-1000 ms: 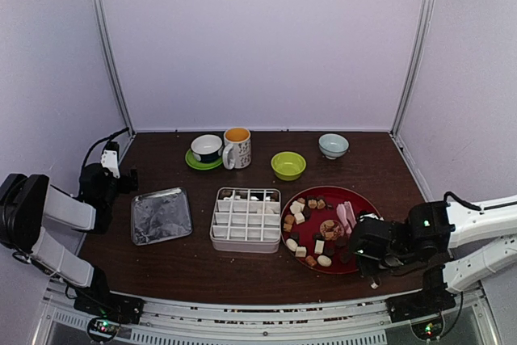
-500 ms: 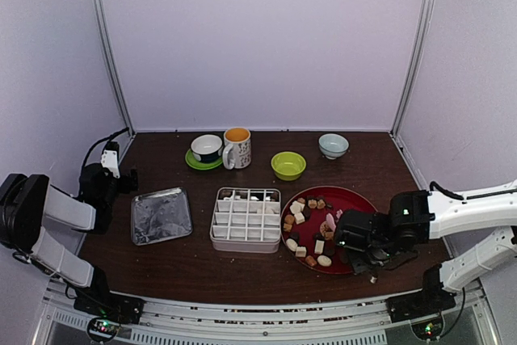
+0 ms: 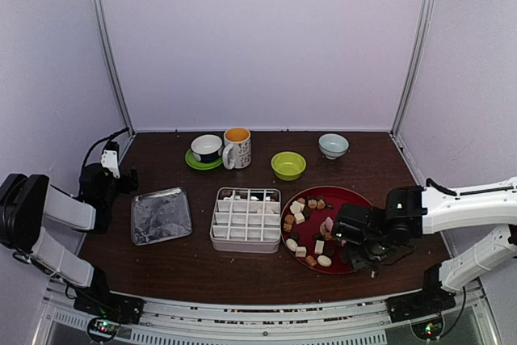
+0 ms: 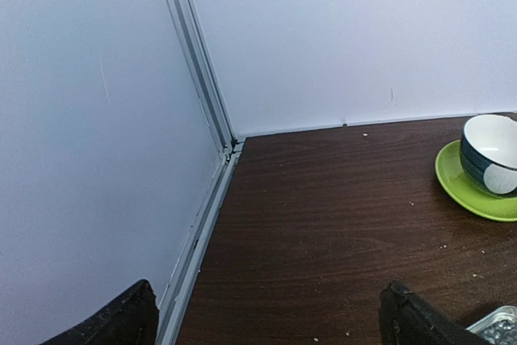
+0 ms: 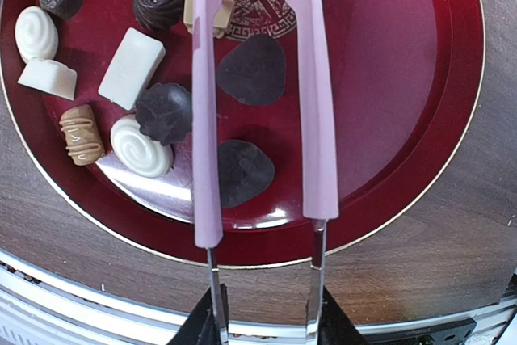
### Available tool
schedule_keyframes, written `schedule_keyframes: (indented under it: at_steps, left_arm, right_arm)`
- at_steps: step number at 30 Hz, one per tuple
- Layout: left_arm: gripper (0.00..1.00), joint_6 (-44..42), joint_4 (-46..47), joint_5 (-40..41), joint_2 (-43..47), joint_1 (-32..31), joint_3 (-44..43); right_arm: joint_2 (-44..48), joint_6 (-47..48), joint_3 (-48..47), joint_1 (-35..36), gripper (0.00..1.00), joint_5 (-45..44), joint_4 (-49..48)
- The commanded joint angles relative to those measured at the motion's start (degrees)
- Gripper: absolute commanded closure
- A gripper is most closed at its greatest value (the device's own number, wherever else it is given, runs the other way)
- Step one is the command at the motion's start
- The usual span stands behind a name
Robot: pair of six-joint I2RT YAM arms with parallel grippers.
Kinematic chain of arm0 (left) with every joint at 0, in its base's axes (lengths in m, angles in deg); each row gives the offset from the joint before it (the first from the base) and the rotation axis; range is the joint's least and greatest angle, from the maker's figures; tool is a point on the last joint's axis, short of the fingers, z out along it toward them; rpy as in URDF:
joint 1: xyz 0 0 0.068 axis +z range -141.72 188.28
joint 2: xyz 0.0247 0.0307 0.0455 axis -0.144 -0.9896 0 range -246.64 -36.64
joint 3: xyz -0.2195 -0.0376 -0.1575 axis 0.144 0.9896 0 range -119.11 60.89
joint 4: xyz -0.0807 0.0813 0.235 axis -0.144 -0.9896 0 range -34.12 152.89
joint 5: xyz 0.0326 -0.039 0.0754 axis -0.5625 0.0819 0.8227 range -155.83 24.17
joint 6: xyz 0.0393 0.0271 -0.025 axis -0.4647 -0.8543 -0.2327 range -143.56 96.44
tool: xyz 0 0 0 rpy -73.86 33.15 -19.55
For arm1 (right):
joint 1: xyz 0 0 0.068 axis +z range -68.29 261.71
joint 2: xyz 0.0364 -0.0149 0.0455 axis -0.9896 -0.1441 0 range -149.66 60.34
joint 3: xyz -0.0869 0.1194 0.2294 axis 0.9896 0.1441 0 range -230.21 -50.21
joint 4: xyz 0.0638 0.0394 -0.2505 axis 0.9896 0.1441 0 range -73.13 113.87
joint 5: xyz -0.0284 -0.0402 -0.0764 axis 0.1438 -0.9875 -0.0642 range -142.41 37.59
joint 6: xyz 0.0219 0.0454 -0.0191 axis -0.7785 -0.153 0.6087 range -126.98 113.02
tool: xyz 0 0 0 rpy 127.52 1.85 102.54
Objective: Pack the chocolate
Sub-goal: Pick up the fake chocolate from the plate.
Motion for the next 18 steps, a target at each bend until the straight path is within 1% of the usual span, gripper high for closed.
schedule_keyframes:
  at_steps: [1,18]
  left_arm:
    - [0.02,-0.55,3.28,-0.44,0.19,0.39,-0.46]
    - [0.02,-0.55,3.29,-0.43,0.15,0.45,-0.46]
  right_arm:
    - [-0.65,1.94,-2.31,-1.04,0.68,-0.32,-0.30]
    - [-3.96,5.75,-3.76,-4.66,0.68,0.66,-1.38]
